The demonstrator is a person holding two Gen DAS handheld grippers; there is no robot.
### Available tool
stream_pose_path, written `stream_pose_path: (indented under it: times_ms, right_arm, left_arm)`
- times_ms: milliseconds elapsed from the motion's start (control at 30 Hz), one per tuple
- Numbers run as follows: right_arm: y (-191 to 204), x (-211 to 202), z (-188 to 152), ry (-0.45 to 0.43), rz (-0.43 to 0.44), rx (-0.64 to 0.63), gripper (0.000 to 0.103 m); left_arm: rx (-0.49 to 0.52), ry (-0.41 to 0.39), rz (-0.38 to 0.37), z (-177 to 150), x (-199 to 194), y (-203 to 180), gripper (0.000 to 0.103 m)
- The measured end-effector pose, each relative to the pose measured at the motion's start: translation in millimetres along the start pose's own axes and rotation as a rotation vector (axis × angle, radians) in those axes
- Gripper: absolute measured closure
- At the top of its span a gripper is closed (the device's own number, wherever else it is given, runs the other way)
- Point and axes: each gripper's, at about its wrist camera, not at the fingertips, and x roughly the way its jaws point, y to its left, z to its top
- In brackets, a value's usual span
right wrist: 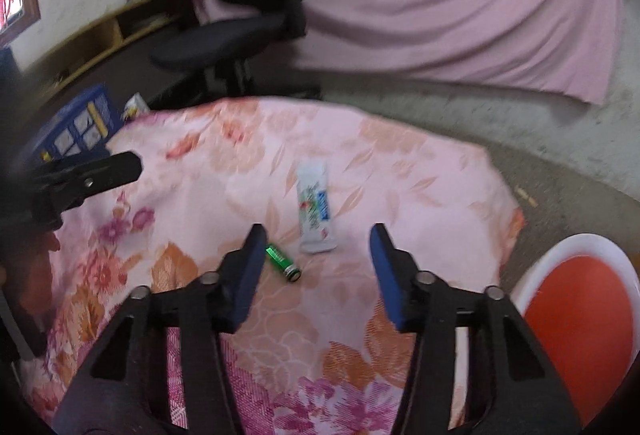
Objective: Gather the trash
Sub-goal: 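Grasp the white toothpaste tube with the left tool while the right tool grasps the green battery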
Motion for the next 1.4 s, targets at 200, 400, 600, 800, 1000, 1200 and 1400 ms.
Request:
stream_pose_path:
  times_ms: [200,400,600,800,1000,1200,1400]
  right_arm:
    - [11,24,-1,0.121,0.057,-0.051,0.045]
    - [9,22,-4,0.132,0.056,-0.057,0.066]
    - [-2,7,-15,0.113,0.019,-0.056,0.07]
    - [-35,-7,-21,0.081,-0.041,0.039,0.07]
    - [-51,-8,-22,0.056,-0.084,0.102,0.07]
    - [-63,-7,-21,0.029,-0.07,0.159,0.07]
    - [-64,-5,-23,0.028,-0.055,0.161,0.07]
  left_arm:
    - [-0.032,0.082,-0.018,1,17,8,0.025]
    - [-0.012,0.105,-0.05,2,21,1,0.031]
    - [0.029,0.138,-0.073,4,30,-18,0.039]
    - [0.086,0.198,-0.161,7,50,-51,0.051]
    - [0.071,0.261,-0.194,15,78,-77,0.052]
    - [0.01,0.295,-0.179,26,105,-101,0.059]
    - [0.046,0.298,-0.069,29,119,-119,0.078]
